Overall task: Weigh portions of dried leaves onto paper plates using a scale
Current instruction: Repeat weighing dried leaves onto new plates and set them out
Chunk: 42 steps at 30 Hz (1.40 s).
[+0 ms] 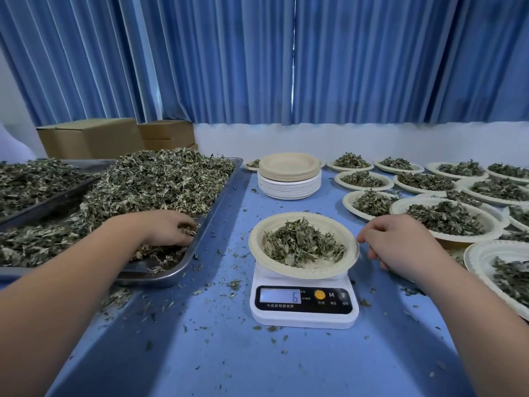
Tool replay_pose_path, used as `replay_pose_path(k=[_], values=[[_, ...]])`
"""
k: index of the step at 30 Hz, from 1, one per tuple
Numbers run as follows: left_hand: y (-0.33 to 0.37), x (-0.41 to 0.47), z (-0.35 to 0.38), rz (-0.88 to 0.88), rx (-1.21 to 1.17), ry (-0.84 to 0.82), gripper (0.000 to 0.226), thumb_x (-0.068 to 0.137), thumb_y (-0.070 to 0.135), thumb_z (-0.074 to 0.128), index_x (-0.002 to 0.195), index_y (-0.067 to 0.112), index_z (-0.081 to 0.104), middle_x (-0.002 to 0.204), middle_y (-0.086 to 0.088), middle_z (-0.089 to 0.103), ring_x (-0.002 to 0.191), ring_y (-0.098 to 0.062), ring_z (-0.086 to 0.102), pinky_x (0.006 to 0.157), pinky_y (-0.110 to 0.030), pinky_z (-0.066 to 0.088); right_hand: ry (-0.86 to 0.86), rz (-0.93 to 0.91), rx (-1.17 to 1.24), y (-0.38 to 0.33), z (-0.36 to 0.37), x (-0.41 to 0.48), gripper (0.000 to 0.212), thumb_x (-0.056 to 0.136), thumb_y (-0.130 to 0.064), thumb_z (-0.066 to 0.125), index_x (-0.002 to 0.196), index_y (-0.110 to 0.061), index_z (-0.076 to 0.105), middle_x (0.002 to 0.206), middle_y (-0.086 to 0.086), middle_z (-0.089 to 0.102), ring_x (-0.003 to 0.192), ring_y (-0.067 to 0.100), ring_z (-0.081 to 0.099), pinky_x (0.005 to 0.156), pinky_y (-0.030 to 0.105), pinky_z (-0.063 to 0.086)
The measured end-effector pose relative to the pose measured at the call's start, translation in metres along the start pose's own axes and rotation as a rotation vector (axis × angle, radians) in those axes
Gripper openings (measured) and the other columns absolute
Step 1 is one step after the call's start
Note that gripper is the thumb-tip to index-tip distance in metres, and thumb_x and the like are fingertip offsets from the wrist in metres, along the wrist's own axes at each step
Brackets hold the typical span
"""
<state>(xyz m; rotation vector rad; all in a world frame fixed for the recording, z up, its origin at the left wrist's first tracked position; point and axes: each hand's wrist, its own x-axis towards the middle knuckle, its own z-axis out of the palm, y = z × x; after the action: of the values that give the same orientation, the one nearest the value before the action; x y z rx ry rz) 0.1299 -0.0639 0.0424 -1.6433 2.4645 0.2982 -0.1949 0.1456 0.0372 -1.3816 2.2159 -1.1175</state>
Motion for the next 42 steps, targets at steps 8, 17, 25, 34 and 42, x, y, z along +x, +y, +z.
replay_pose_path(k=[8,17,25,34,42], values=[[0.008,-0.031,0.007,0.088,0.166,0.185,0.040,0.091,0.011,0.063,0.129,0.023,0.059,0.129,-0.002,0.059,0.108,-0.018,0.057,0.085,-0.025,0.045,-0.001,0.005,0.021,-0.001,-0.001,-0.004,0.030,0.086,-0.008,0.048,0.068,-0.018,0.070,0.049,0.001,0.062,0.041,0.021,0.048,0.038,0.020,0.037],[0.005,-0.048,-0.015,0.086,-0.031,0.460,0.024,0.101,0.032,0.046,0.119,0.021,0.057,0.083,0.001,0.065,0.053,-0.012,0.058,0.050,-0.028,0.049,0.001,0.022,0.011,-0.001,-0.005,-0.005,0.026,0.087,-0.011,0.050,0.070,-0.010,0.070,0.060,0.015,0.067,0.044,0.023,0.050,0.045,0.024,0.041],[0.004,-0.047,-0.004,0.006,-0.185,0.314,0.015,0.099,0.015,0.051,0.111,0.020,0.057,0.079,-0.001,0.061,0.048,-0.009,0.047,0.035,-0.016,0.033,-0.015,0.038,0.014,-0.001,-0.007,-0.005,0.026,0.090,-0.010,0.049,0.073,-0.010,0.070,0.060,0.011,0.067,0.044,0.022,0.049,0.044,0.024,0.039],[0.003,-0.045,-0.009,-0.009,-0.085,0.536,0.030,0.102,0.041,0.039,0.090,0.016,0.052,0.075,-0.004,0.063,0.056,-0.018,0.059,0.052,-0.030,0.048,-0.018,0.037,0.039,-0.001,-0.005,-0.004,0.028,0.090,-0.008,0.048,0.073,-0.014,0.070,0.053,0.001,0.062,0.039,0.017,0.048,0.038,0.020,0.035],[0.028,-0.041,-0.017,0.081,-0.097,0.496,0.041,0.101,0.043,0.041,0.076,0.014,0.056,0.065,-0.004,0.060,0.051,-0.016,0.052,0.049,-0.027,0.041,-0.009,0.046,0.059,0.000,-0.004,-0.002,0.029,0.089,-0.008,0.047,0.072,-0.014,0.070,0.048,-0.003,0.060,0.040,0.018,0.047,0.039,0.021,0.037]])
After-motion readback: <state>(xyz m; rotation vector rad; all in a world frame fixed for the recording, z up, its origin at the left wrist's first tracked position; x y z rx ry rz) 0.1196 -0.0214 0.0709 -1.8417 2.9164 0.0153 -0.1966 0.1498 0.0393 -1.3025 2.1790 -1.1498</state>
